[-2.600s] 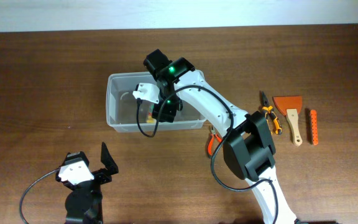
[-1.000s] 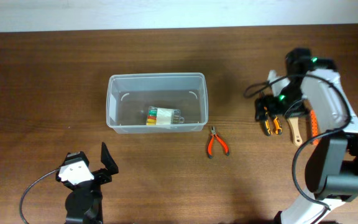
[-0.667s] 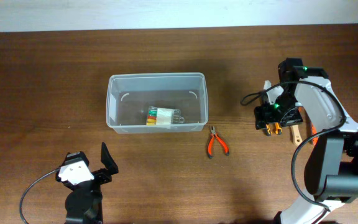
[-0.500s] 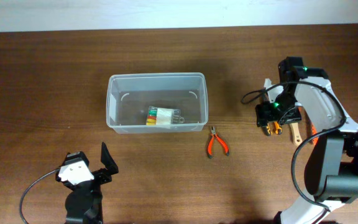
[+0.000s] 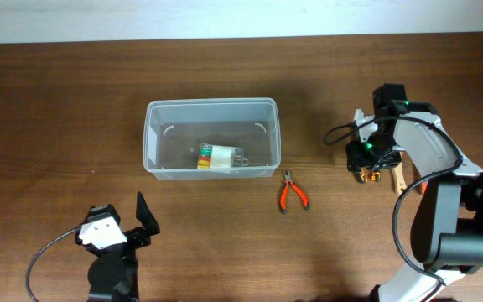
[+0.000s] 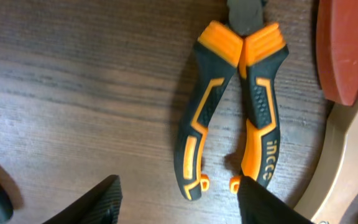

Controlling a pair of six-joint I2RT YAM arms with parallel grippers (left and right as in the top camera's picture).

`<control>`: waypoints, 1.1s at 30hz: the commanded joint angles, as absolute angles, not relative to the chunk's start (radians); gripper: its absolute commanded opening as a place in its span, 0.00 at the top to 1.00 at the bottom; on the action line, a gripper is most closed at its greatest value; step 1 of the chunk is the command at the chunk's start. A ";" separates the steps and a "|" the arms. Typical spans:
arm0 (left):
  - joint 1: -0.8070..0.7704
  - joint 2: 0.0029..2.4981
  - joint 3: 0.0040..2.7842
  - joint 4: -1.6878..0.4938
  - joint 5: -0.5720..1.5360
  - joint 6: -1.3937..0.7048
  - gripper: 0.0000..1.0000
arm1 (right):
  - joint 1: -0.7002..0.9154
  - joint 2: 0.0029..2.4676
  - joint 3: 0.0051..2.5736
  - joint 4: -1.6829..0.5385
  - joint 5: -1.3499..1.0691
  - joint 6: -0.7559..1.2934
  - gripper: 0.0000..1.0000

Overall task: Pack container
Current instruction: 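Move the right gripper to the orange-black pliers and grasp them, then carry the orange-black pliers into the container and open the gripper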

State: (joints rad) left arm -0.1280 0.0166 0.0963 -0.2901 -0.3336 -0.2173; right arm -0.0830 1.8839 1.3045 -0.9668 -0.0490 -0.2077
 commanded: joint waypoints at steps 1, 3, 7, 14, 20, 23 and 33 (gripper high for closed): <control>-0.131 0.012 0.093 -0.292 -0.337 -0.208 0.01 | -0.079 1.875 1.287 -0.951 -0.044 -0.200 0.46; -0.131 0.012 0.093 -0.292 -0.337 -0.208 0.01 | -0.079 1.876 1.279 -0.937 -0.044 -0.200 0.48; -0.131 0.012 0.093 -0.292 -0.337 -0.208 0.01 | -0.079 1.877 1.259 -0.899 -0.044 -0.200 0.48; -0.131 0.012 0.093 -0.292 -0.337 -0.208 0.01 | -0.079 1.889 1.253 -0.856 -0.043 -0.200 0.47; -0.131 0.012 0.093 -0.292 -0.337 -0.208 0.01 | -0.079 1.937 1.253 -0.833 -0.039 -0.192 0.47; -0.131 0.012 0.093 -0.292 -0.337 -0.208 0.01 | -0.079 1.953 1.253 -0.825 -0.039 -0.181 0.47; -0.131 0.012 0.093 -0.292 -0.337 -0.208 0.01 | -0.079 1.989 1.253 -0.804 -0.039 -0.166 0.53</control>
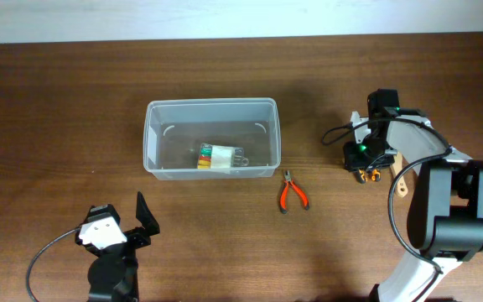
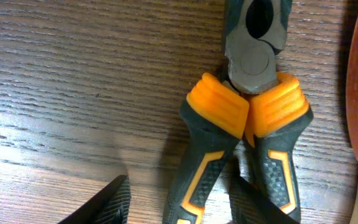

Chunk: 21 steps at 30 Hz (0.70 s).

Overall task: Pack container
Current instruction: 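Carry the orange-black pliers into the container and open the gripper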

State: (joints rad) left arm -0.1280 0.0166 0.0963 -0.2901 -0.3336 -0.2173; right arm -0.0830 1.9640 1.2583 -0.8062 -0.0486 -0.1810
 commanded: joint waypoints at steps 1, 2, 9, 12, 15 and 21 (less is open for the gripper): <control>-0.131 0.012 0.093 -0.292 -0.337 -0.208 0.01 | -0.079 1.989 1.253 -0.803 -0.040 -0.166 0.55; -0.131 0.012 0.093 -0.292 -0.337 -0.208 0.01 | -0.079 1.989 1.253 -0.803 -0.040 -0.166 0.57; -0.131 0.012 0.093 -0.292 -0.337 -0.208 0.01 | -0.079 1.989 1.253 -0.804 -0.040 -0.147 0.88; -0.131 0.012 0.093 -0.292 -0.337 -0.208 0.01 | -0.079 1.989 1.253 -0.807 -0.039 -0.142 0.93; -0.131 0.012 0.093 -0.292 -0.337 -0.208 0.01 | -0.079 1.988 1.274 -0.821 -0.040 -0.140 0.94; -0.131 0.012 0.093 -0.292 -0.337 -0.208 0.01 | -0.078 1.988 1.475 -0.935 -0.040 -0.141 0.96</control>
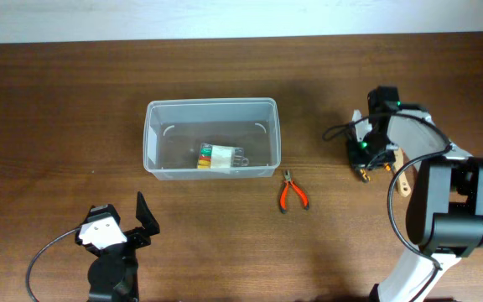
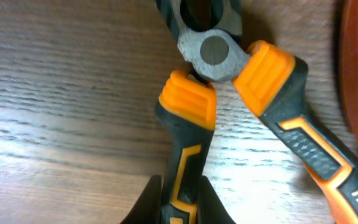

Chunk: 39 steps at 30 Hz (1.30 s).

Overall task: Pack container
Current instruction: 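Carry the orange-black pliers into the container and open the gripper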

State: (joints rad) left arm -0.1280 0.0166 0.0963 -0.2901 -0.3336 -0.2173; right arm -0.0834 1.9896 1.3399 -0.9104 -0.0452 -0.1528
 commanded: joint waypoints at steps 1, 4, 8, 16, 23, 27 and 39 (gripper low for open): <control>-0.131 0.012 0.093 -0.292 -0.337 -0.208 0.01 | -0.078 1.988 1.535 -0.968 -0.040 -0.141 0.96; -0.131 0.012 0.093 -0.292 -0.337 -0.208 0.01 | -0.075 1.988 1.699 -1.057 -0.041 -0.141 0.96; -0.131 0.012 0.093 -0.292 -0.337 -0.208 0.01 | -0.034 1.988 1.966 -1.197 -0.040 -0.155 0.96; -0.131 0.012 0.093 -0.292 -0.337 -0.208 0.01 | 0.176 1.988 2.319 -1.348 -0.041 -0.305 0.96; -0.131 0.012 0.093 -0.292 -0.337 -0.208 0.01 | 0.389 1.990 2.332 -1.349 -0.049 -0.424 0.96; -0.131 0.012 0.093 -0.292 -0.337 -0.208 0.01 | 0.494 1.991 2.296 -1.346 -0.048 -0.554 0.96; -0.131 0.012 0.093 -0.292 -0.337 -0.208 0.01 | 0.646 2.114 2.151 -1.246 -0.055 -0.648 0.96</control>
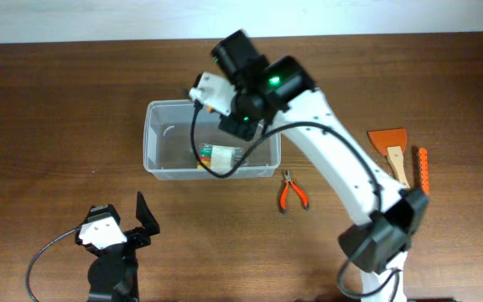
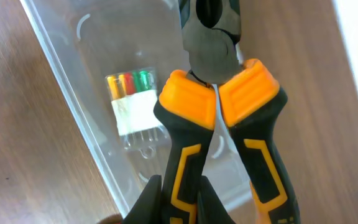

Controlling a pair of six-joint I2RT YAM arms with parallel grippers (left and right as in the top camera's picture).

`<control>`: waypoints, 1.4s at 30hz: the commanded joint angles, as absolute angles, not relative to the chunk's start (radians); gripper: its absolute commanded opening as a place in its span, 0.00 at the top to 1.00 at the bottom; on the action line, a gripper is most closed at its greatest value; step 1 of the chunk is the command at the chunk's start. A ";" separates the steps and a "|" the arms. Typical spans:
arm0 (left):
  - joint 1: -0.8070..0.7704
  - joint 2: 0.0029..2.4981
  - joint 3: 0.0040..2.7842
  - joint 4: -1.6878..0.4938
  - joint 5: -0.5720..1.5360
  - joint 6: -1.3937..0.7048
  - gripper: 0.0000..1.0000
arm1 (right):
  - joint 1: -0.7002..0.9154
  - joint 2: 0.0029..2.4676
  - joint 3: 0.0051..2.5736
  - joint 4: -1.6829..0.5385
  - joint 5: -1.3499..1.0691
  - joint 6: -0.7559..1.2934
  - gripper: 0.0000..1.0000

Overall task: Pack container
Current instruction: 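Carry the orange-black pliers into the container and open the gripper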

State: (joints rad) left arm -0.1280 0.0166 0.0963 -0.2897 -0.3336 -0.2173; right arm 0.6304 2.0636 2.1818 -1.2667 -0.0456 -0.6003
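Orange-and-black pliers (image 2: pixel 229 106) hang in my right gripper (image 2: pixel 178 202), which is shut on one of their handles; the other handle hangs free. They hang head first above the clear plastic container (image 1: pixel 212 105), whose wall (image 2: pixel 73 93) and inside show beneath them. A small clear packet with coloured pieces (image 1: pixel 220 157) lies on the container floor and also shows as the packet (image 2: pixel 132 102) in the right wrist view. From overhead the right arm hides the pliers. My left gripper (image 1: pixel 132 225) rests near the table's front left.
Small red-handled pliers (image 1: pixel 293 191) lie on the table just right of the container's front corner. At the far right lie an orange scraper (image 1: pixel 390 138), a wooden-handled tool (image 1: pixel 398 164) and a thin orange tool (image 1: pixel 423 168).
My right gripper, then shut on the pliers' handle down on the table at the far right, now holds the pliers in the air above the container. The left arm is unchanged.
My right gripper stood open over the pliers' handles beside the scraper. Then it was lower, with its fingers either side of one handle. After that it was shut on that handle. Now the pliers are off the table and over the container.
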 commanded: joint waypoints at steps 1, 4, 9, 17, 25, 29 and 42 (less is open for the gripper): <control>-0.131 0.012 0.093 -0.292 -0.337 -0.208 0.01 | 0.649 2.130 2.149 -1.241 -0.055 -0.648 0.96; -0.131 0.012 0.093 -0.292 -0.337 -0.208 0.01 | 0.649 2.181 2.149 -1.237 -0.065 -0.647 0.96; -0.131 0.012 0.093 -0.292 -0.337 -0.208 0.01 | 0.648 2.267 2.149 -1.217 -0.122 -0.647 0.96; -0.131 0.012 0.093 -0.292 -0.337 -0.208 0.01 | 0.648 2.339 2.149 -1.185 -0.139 -0.646 0.96; -0.131 0.012 0.093 -0.292 -0.337 -0.208 0.01 | 0.648 2.365 2.148 -1.159 -0.150 -0.608 0.96; -0.131 0.012 0.093 -0.292 -0.337 -0.208 0.01 | 0.646 2.376 2.148 -1.146 -0.150 -0.608 0.78; -0.131 0.012 0.093 -0.292 -0.337 -0.208 0.01 | 0.576 2.291 2.287 -1.250 -0.082 -0.394 0.32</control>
State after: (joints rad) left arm -0.1280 0.0166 0.0963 -0.2897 -0.3336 -0.2173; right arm 0.6209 2.3650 2.1780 -1.1992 -0.1310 -0.5175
